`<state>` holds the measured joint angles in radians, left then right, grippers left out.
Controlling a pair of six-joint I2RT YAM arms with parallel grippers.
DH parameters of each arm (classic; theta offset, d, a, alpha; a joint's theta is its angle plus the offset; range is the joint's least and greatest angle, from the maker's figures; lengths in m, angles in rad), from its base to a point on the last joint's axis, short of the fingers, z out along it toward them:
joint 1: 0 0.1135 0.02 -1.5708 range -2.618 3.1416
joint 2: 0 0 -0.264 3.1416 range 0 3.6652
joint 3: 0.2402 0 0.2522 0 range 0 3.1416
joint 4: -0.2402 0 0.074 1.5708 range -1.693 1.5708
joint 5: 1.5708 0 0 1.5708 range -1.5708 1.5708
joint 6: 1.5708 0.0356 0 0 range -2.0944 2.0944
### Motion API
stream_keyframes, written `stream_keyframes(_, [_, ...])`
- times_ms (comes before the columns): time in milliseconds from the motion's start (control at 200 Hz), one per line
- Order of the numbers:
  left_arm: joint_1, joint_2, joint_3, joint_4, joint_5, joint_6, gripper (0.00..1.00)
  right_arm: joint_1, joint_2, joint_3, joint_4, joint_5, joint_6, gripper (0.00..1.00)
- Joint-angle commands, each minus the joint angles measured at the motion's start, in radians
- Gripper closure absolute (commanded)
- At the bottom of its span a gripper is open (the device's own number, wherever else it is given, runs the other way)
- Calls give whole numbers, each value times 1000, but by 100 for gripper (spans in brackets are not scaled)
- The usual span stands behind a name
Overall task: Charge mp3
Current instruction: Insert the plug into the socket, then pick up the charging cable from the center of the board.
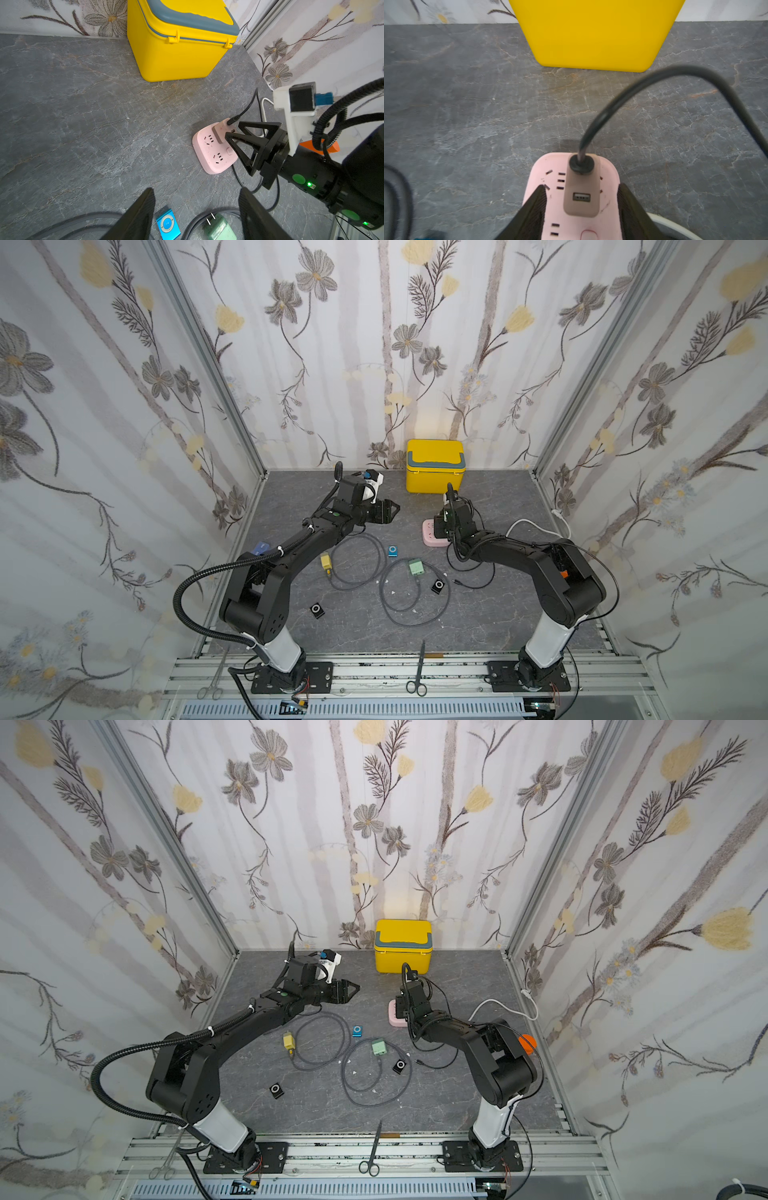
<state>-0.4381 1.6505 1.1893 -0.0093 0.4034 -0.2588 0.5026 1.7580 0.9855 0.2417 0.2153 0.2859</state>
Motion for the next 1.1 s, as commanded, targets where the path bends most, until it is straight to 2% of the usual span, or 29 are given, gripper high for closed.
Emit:
stream_keyframes(0, [-3, -15, -3, -5, -9, 13, 32, -1, -49, 12, -24, -84, -18, 43])
stream_keyframes(105, [-11, -23, -4, -30, -27, 29, 32, -1, -105, -14, -61, -142, -4, 42])
stream_keyframes(240, [-48, -41, 11, -122, -130, 96, 31, -1, -244, -99, -88, -192, 30, 42])
stream_keyframes(405, [-130, -85, 11, -225, -220, 239, 31, -1, -408, -163, -208, -168, 65, 42])
stream_keyframes(575, [-253, -161, -68, -239, -191, 447, 33, -7, -543, -199, -374, -52, 142, 42])
stream_keyframes(739, [-361, -197, -135, -181, -108, 596, 34, -37, -668, -275, -420, -42, 190, 42])
stream_keyframes(884, [-407, -147, -119, -157, -54, 644, 35, -128, -765, -358, -370, -113, 239, 44])
stream_keyframes(1094, [-497, 34, 15, -228, -136, 721, 37, -242, -840, -421, -344, -167, 275, 46])
